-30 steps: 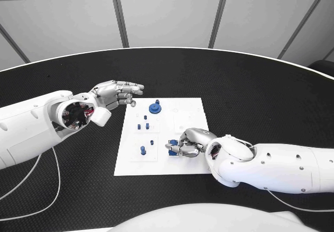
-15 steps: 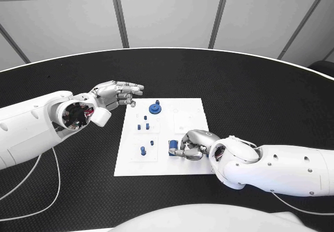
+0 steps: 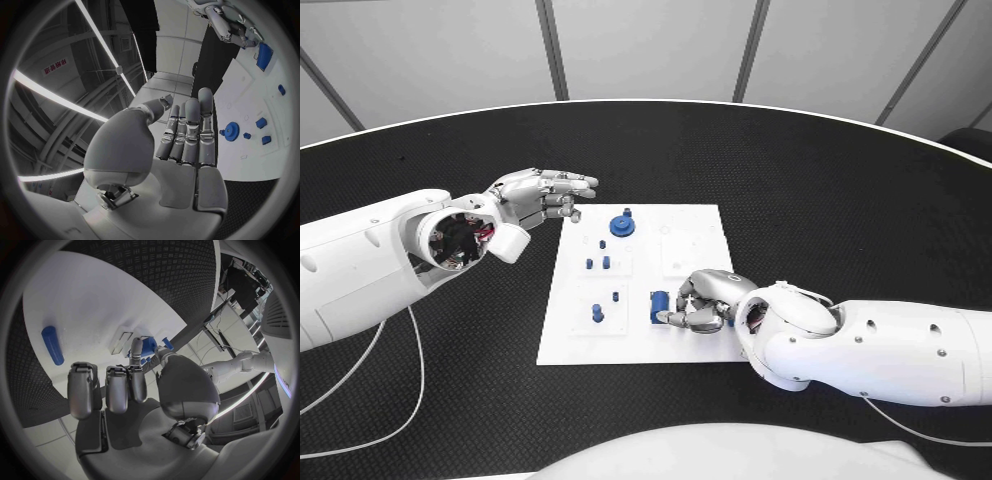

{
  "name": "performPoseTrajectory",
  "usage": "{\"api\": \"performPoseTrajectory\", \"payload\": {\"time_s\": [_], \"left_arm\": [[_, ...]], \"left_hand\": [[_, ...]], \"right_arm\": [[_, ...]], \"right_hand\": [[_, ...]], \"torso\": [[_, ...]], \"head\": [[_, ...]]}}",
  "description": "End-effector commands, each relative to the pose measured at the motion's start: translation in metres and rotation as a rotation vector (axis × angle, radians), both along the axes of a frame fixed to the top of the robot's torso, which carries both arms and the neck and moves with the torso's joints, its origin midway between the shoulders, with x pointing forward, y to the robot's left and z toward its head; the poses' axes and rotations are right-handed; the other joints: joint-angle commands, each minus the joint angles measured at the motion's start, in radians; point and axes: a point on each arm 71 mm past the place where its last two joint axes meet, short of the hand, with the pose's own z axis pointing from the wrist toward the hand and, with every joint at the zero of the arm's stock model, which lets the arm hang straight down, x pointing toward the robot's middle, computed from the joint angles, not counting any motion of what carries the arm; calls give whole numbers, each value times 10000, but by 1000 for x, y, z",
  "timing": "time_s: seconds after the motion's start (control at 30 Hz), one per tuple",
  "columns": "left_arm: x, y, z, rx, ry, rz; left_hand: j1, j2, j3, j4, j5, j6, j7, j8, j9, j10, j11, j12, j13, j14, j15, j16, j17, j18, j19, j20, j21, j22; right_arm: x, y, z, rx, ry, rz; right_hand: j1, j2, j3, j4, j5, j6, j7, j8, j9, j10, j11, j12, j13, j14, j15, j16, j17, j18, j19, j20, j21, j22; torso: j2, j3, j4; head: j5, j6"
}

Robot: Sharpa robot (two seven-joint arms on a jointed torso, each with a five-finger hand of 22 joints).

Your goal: Assemble the parts on the task board

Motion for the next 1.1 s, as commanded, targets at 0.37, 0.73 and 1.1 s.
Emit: {"api": "performPoseTrajectory", "payload": {"time_s": [0.37,0.73,1.1], "left_arm": [[0,1,0,4,-1,17],[0,1,0,8,2,20],[0,1,0,15,6,30]], "left_hand": [[-110,7,-21,66,-16,-37,48,-62,11,-76,26,-28,11,-48,37,-22,2,72,5,39,-43,-9],[-79,12,-9,80,-15,-39,44,-75,16,-87,22,-19,16,-52,33,-21,3,74,21,37,-69,-32],[-79,12,-9,80,-15,-39,44,-75,16,-87,22,-19,16,-52,33,-21,3,74,21,37,-69,-32]], "right_arm": [[4,-3,-3,-109,-18,-177],[4,-3,-4,-160,44,101],[1,1,-4,-228,241,666]], "right_hand": [[22,183,150,89,31,-70,-9,46,-31,860,-55,-18,2391,1062,-30,65,2629,-37,938,-41,-29,2456],[415,-76,365,-83,-113,-107,-5,61,-89,868,-51,-4,2403,1062,-31,65,2629,-41,942,-39,-12,2465],[608,-777,210,-80,-1016,-126,25,97,-172,832,-22,-89,2364,1062,-8,65,2629,-25,925,-21,-99,2444]], "torso": [[16,19,3],[0,13,-6],[3,6,1]], "head": [[-8,-41],[-3,-57],[11,-63]]}}
